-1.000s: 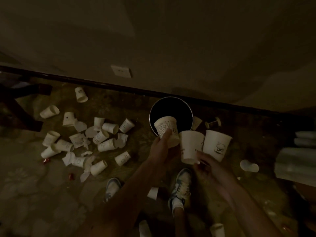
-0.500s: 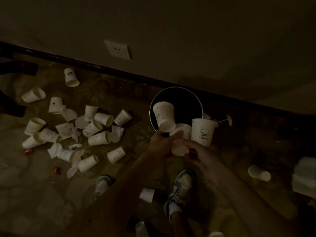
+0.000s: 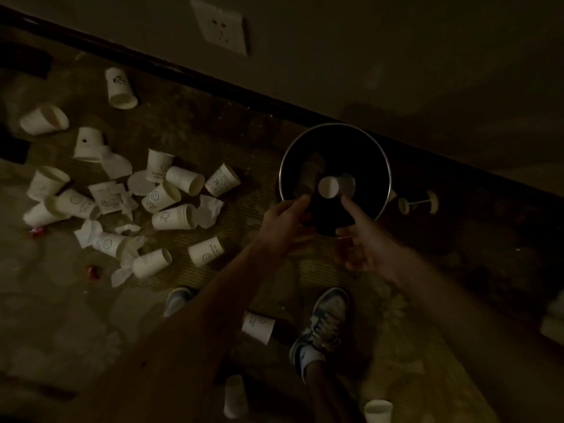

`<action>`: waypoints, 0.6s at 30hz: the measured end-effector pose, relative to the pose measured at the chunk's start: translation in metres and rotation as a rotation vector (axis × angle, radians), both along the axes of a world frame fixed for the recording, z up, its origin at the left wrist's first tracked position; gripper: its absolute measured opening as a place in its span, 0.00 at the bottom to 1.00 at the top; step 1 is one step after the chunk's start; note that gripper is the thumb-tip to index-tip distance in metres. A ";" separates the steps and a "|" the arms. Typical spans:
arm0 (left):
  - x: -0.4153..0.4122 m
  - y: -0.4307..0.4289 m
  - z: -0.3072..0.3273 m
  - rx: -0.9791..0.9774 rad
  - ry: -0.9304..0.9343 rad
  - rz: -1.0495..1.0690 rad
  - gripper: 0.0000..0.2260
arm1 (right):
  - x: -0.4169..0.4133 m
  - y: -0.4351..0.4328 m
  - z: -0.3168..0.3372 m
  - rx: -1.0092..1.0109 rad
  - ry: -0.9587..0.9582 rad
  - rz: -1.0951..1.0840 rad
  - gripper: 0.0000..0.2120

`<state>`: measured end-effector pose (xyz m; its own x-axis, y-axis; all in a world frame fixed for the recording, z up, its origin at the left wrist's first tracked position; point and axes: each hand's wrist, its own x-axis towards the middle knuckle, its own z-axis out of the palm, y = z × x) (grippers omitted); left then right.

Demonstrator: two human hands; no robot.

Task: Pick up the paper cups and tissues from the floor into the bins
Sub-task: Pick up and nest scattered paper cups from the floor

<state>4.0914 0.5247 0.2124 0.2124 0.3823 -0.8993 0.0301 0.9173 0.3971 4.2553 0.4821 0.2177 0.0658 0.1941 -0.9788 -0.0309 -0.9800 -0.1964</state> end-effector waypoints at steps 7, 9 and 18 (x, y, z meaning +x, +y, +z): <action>-0.084 -0.030 0.033 0.479 0.336 -0.489 0.11 | -0.046 -0.050 0.006 0.145 -0.165 0.056 0.16; -0.118 -0.048 0.040 0.505 0.381 -0.596 0.11 | -0.070 -0.062 0.009 0.147 -0.184 0.096 0.16; -0.235 -0.153 -0.033 0.140 0.351 -0.562 0.10 | -0.189 -0.132 -0.041 -0.065 -0.095 0.431 0.08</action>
